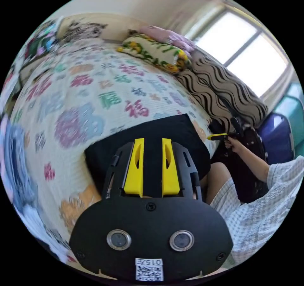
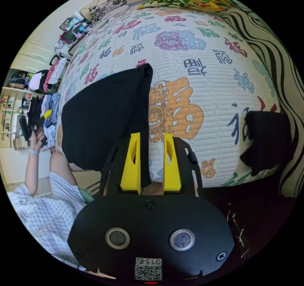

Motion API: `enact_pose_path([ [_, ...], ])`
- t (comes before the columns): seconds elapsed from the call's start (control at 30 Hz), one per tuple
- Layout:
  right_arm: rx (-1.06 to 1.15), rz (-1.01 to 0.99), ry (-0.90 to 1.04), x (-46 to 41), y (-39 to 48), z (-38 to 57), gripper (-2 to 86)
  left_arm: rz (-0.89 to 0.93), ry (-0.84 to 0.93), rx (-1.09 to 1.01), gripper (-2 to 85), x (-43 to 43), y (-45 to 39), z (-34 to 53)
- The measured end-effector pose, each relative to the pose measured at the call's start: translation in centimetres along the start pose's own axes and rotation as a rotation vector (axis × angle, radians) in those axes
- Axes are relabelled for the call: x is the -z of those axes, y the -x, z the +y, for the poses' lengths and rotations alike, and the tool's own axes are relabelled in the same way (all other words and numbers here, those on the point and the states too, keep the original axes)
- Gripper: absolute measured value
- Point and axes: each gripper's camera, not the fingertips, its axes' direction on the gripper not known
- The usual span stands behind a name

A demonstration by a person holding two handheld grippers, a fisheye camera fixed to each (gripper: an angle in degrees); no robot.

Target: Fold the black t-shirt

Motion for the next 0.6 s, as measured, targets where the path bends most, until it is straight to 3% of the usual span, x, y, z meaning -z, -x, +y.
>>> enact_pose_path([
  [0.17,-0.053,-0.087,0.003,-2.3,-1.7,4.9,11.4,0.123,0.215,-0.276,8.1,-13.8,-10.1,-12.8],
  [0.4,-0.036,-0.194,0.022,-4.8,-2.4,7.3,10.1,0.016,0.415,-0.304,9.3,-32.2,-19.9,-22.5],
  [0.6,0.004,-0.259,0.072,-7.7,-2.4,8.0,4.3,-0.145,0.603,-0.373,7.3,-41.5,-23.2,-23.9],
])
